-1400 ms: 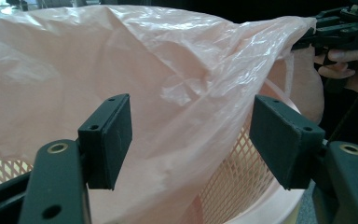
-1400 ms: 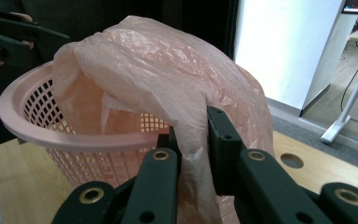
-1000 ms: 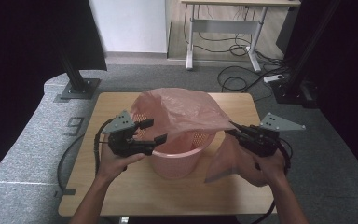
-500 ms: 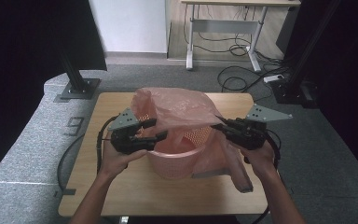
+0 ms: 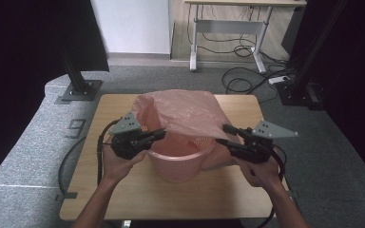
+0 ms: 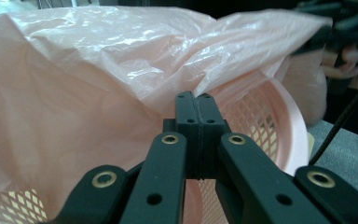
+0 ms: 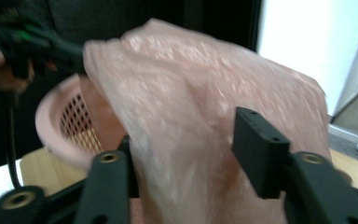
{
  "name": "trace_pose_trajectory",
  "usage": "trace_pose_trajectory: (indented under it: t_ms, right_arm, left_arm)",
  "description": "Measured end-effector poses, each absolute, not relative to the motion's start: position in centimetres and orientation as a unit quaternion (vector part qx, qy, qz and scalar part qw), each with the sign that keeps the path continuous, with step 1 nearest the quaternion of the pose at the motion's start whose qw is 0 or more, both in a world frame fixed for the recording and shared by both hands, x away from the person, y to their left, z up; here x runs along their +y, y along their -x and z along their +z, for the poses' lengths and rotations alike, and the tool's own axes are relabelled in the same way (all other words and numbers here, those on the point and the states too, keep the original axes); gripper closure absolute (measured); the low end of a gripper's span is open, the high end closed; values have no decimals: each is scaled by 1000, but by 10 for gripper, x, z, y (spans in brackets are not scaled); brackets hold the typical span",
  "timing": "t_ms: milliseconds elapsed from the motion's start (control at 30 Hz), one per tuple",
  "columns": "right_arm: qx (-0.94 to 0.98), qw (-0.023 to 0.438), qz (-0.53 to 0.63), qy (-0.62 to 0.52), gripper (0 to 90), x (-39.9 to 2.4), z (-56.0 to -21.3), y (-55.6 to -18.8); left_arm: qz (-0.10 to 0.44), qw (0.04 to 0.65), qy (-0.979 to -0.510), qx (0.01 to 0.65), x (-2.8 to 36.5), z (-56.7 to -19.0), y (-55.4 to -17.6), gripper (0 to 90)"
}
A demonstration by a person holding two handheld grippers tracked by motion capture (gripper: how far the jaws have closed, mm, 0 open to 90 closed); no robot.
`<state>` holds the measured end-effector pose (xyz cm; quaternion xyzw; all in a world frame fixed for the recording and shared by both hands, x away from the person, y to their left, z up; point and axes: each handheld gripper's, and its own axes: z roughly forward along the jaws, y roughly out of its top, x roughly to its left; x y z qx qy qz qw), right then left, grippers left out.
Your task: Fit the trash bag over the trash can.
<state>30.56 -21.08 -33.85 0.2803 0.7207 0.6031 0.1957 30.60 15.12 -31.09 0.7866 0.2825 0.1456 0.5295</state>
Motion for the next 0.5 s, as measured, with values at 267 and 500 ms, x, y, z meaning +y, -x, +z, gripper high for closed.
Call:
trace_pose_trajectory:
  t_ms: [267,500]
  right_arm:
    - [726,227,575,-302,413,-234,-370,-284]
    - [731,227,547,-338,421,-245,-382,-283]
  left_arm:
    - [143,519,-788,298,153,-312,-307,898]
    - [136,518,-788,303,155,-314,-309,899]
